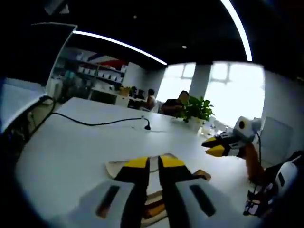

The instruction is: Arrange the utensils inside the cutlery case until each visible utensil rests in its matching compartment.

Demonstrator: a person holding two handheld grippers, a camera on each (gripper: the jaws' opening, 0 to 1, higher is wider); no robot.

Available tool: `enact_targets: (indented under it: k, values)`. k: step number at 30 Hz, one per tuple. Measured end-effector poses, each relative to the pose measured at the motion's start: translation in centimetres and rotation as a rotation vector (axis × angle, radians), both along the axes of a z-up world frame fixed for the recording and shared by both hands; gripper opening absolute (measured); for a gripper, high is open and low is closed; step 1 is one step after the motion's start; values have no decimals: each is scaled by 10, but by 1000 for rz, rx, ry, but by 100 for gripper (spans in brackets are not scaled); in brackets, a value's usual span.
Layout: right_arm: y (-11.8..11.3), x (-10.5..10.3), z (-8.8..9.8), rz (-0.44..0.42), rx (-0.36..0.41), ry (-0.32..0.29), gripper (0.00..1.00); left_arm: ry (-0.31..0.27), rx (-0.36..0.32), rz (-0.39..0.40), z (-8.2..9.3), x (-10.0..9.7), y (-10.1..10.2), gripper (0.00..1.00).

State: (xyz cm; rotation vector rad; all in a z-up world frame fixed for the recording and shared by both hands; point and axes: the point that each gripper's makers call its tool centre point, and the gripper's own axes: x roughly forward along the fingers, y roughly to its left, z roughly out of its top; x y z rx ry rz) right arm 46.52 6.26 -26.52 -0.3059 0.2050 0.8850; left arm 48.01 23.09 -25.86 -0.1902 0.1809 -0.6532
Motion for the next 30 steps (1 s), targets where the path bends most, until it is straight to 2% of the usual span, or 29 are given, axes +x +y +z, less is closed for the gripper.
enact_targets:
  k: [3, 6, 9, 11, 14, 15, 18, 20, 21, 24, 26, 27, 29, 30]
  values:
    - [-8, 8, 6, -16, -28, 10, 17, -2, 83, 13, -1, 10, 3, 13]
    - [-19, 21, 10, -58, -82, -5, 17, 4, 106, 3, 4, 20, 4, 14]
    - [-24, 30, 9, -77, -90, 3, 17, 58, 117, -45, 6, 30, 3, 18]
    - [-26, 37, 4, -87, -79, 56, 17, 82, 166, -41, 7, 37, 6, 23]
    - [-27, 44, -9, -101, -61, 158, 17, 79, 256, -22, 13, 50, 9, 23]
    - [-27, 48, -11, -104, -68, 160, 17, 87, 274, -42, 14, 52, 6, 23]
    - [-31, 58, -18, -123, -104, 175, 17, 114, 259, -83, 16, 54, -3, 24]
    - [-32, 61, -26, -125, -127, 205, 17, 178, 208, -97, 11, 55, -8, 27]
    - [-33, 62, -32, -126, -137, 222, 17, 207, 217, -95, 4, 57, -8, 28]
    - [-38, 65, -46, -127, -193, 250, 17, 248, 306, -93, -15, 59, -5, 32]
    - [-41, 66, -54, -134, -225, 273, 18, 286, 324, -82, -26, 62, -4, 36]
    - [-40, 68, -58, -119, -231, 270, 18, 325, 327, -79, -36, 57, -8, 38]
    - [-39, 68, -63, -111, -228, 284, 19, 409, 414, -65, -56, 56, 2, 38]
    - [-39, 69, -67, -110, -227, 306, 19, 440, 399, -50, -61, 58, 4, 39]
